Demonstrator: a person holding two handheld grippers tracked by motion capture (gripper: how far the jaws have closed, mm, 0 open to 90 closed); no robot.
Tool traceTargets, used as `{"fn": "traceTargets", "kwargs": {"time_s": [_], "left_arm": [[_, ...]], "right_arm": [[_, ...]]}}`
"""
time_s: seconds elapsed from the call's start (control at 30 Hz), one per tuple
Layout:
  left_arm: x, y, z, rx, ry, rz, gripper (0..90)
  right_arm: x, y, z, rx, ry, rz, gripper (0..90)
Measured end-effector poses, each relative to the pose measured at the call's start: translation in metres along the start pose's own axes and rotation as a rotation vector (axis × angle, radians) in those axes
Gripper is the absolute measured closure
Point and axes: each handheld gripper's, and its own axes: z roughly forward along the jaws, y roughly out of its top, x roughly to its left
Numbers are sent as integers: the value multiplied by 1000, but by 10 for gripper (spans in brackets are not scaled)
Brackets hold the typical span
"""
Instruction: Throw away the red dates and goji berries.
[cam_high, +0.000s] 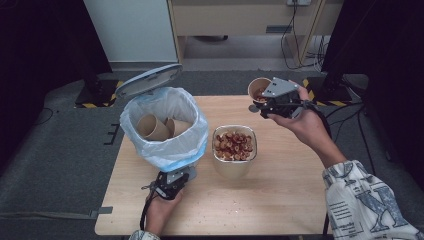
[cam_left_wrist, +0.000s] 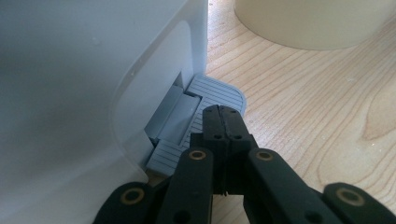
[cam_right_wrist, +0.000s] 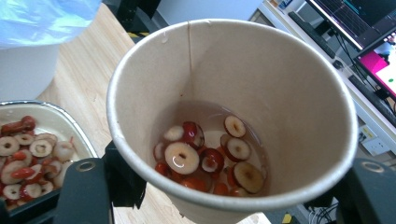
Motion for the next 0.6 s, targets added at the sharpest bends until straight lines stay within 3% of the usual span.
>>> {"fn": "traceTargets", "kwargs": {"time_s": [0.6], "left_arm": [[1, 0, 0, 1, 1, 9, 897]], "right_arm": [[3, 7, -6, 4, 5, -41, 317]]}}
